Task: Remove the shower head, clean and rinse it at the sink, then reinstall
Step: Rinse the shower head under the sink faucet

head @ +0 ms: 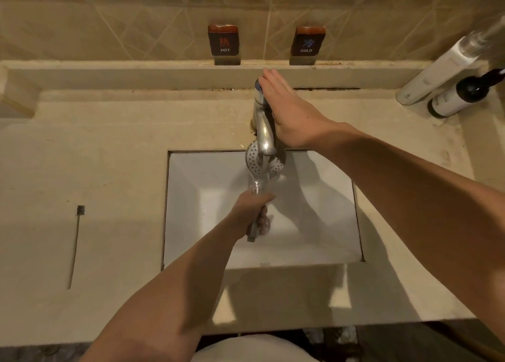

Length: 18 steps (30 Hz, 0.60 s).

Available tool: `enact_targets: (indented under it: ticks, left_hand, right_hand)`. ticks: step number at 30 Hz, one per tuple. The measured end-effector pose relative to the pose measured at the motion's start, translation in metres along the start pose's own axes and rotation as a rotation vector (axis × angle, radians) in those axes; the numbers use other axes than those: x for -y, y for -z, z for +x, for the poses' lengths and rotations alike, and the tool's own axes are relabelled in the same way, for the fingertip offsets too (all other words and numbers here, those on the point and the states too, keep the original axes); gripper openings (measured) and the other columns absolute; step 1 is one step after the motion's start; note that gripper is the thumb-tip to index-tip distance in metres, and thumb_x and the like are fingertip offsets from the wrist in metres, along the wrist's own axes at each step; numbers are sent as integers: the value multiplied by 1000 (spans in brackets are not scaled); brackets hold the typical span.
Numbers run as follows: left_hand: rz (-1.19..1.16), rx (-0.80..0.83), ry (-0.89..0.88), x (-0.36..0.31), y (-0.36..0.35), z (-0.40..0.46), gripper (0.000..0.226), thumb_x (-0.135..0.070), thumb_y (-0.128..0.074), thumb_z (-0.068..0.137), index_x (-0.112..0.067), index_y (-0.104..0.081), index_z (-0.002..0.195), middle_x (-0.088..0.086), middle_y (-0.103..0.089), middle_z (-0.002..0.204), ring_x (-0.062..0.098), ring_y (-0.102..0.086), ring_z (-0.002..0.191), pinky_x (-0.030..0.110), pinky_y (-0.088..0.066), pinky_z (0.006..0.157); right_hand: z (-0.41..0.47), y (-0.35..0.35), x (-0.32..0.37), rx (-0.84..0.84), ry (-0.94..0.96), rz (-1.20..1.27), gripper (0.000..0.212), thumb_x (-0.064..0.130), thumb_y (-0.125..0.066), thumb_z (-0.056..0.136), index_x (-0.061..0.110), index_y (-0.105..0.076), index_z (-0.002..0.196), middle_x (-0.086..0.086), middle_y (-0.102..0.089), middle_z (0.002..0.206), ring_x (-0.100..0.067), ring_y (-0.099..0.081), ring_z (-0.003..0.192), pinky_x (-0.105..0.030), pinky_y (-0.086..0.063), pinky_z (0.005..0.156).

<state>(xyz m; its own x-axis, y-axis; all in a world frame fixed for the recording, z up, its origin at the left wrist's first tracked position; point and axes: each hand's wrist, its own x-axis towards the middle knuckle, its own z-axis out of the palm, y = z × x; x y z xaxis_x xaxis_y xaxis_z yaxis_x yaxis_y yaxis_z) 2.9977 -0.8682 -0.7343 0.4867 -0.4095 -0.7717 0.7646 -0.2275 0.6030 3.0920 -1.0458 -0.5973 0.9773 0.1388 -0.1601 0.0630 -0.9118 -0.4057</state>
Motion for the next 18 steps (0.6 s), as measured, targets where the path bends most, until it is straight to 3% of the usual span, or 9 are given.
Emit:
enact_targets:
  ticks: [7,15,18]
  left_hand:
    - [44,21,-170,-1,8,31,24,-32,-71,92,-15,-57,81,7,-55,63,18,-51,53,27,-49,52]
    - [240,9,-250,2,8,43,28,-45,-67,94,-18,-69,99,-5,-71,83,-3,-64,66,10,-47,59]
    - [242,1,-242,8,8,43,28,-47,-68,93,-19,-70,96,-12,-73,78,-2,-66,72,10,-49,61]
  right_hand:
    - [4,-6,-6,-19,31,7,80,-5,-44,88,11,-4,155,-3,6,164,-15,9,149,-24,-5,117]
    - [7,-7,-6,2,-34,-35,97,-17,-49,78,17,-1,156,4,11,163,-11,12,148,-15,-3,107]
    - [7,-9,-7,-13,-27,-42,97,-16,-51,79,18,-2,155,5,9,164,-11,11,148,-9,-2,101]
